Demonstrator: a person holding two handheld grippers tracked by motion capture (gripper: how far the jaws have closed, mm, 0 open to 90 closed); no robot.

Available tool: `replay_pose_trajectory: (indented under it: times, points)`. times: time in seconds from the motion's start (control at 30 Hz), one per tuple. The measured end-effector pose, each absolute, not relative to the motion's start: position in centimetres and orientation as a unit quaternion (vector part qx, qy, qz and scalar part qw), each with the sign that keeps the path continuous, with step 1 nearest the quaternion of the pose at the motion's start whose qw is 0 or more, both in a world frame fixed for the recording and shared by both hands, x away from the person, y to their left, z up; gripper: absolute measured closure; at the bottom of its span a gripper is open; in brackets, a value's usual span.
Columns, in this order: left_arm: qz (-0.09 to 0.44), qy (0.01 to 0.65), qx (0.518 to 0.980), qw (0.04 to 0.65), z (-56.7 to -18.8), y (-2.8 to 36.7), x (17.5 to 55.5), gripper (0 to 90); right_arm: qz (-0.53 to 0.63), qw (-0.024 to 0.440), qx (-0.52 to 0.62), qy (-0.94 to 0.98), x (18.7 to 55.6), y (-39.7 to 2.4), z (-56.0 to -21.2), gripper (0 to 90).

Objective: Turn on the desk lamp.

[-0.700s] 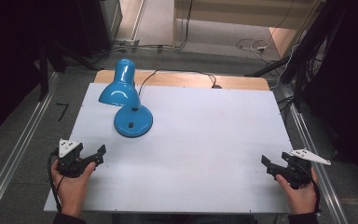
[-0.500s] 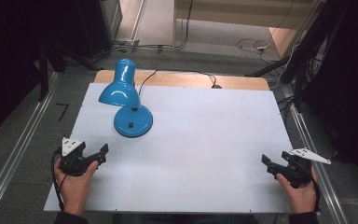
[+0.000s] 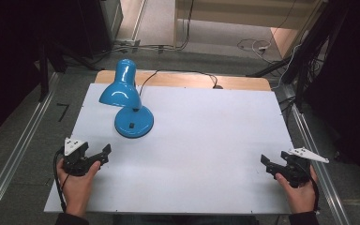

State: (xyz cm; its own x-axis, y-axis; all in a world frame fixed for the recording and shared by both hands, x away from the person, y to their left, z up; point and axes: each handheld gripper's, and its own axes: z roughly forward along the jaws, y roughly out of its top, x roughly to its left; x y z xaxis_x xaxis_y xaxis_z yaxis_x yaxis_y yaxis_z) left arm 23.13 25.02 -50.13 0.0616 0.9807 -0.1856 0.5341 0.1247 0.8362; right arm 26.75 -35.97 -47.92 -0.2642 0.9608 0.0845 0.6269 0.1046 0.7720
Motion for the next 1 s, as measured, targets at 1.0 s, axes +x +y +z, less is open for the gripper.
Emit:
replay_pose_trajectory:
  times: [1.0]
  points:
    - [0.267,0.629,0.599,0.417,-50.1,24.3,24.9,15.5,0.361,0.219,0.566,0.708,26.9,-36.0,-48.1,14.1]
